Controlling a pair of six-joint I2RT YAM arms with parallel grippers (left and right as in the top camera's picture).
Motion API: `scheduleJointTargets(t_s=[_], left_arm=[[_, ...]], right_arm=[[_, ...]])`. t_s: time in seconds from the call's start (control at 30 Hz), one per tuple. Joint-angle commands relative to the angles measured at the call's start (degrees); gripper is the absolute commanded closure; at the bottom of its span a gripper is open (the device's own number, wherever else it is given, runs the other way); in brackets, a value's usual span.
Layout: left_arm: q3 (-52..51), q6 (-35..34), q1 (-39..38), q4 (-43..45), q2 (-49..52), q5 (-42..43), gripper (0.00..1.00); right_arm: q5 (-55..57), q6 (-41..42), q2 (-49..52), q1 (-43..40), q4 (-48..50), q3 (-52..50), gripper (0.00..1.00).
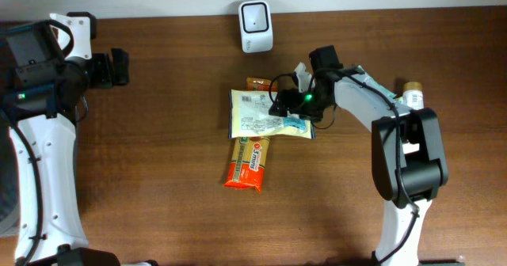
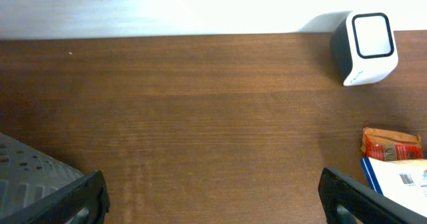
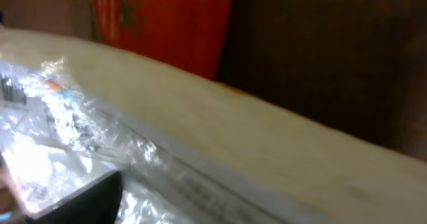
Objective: Scan the item barcode
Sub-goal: 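Lift the white pouch and hold it at the barcode scanner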
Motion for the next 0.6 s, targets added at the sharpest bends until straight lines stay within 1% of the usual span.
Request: scheduleJointTargets(t_s=[0.0, 0.03, 0.07, 0.1, 0.13, 0.2, 0.23, 0.37, 0.43, 0.47, 0.57], left_arm=[[0.22, -0.52, 0.2, -0.13, -0.72, 0.63, 0.01], [0.22, -0.52, 0.2, -0.13, -0.72, 0.63, 0.01], [0.2, -0.52, 0.2, -0.13, -0.72, 0.63, 0.01], [0.2, -0.52, 0.2, -0.13, -0.72, 0.66, 0.01], [0.22, -0.52, 0.2, -0.13, -0.72, 0.63, 0.01], [0.2, -0.52, 0.2, -0.13, -0.72, 0.63, 0.01], [0.22, -0.52, 0.2, -0.13, -0.72, 0.66, 0.01], [0.22, -0.52, 0.17, -0.11, -0.72, 0.63, 0.01], [0.2, -0.52, 0.2, -0.13, -0.72, 0.66, 0.01], [0.22, -0.52, 0.2, -0.13, -0.72, 0.66, 0.01], [0.22, -0.52, 0.17, -0.13, -0.72, 0.66, 0.01]], right_arm=[[0.13, 3.93, 1.75, 1.07, 0.98, -3.3, 0.7], [0.09, 3.93, 1.73, 1.07, 1.31, -3.3, 0.81], [-0.09, 3.93, 1.73, 1.03, 1.53, -3.3, 0.89], [-1.22, 3.89, 1.73, 1.03, 1.95, -3.28, 0.93], [-2.16, 3.72, 1.7, 1.03, 2.36, -3.28, 0.96], [-6.01, 1.29, 1.22, 0.66, 3.08, -2.47, 0.96], [-6.21, 1.31, 0.79, 0.28, 2.56, -1.75, 0.96], [-6.19, -2.43, -5.33, -2.4, -5.84, 6.05, 0.96], [-5.95, -2.8, -8.76, -3.13, -10.71, 10.78, 0.96], [-3.8, -2.78, -10.34, -3.34, -13.35, 13.09, 0.96], [16.9, -2.6, -13.7, -3.1, -23.41, 19.58, 0.96]])
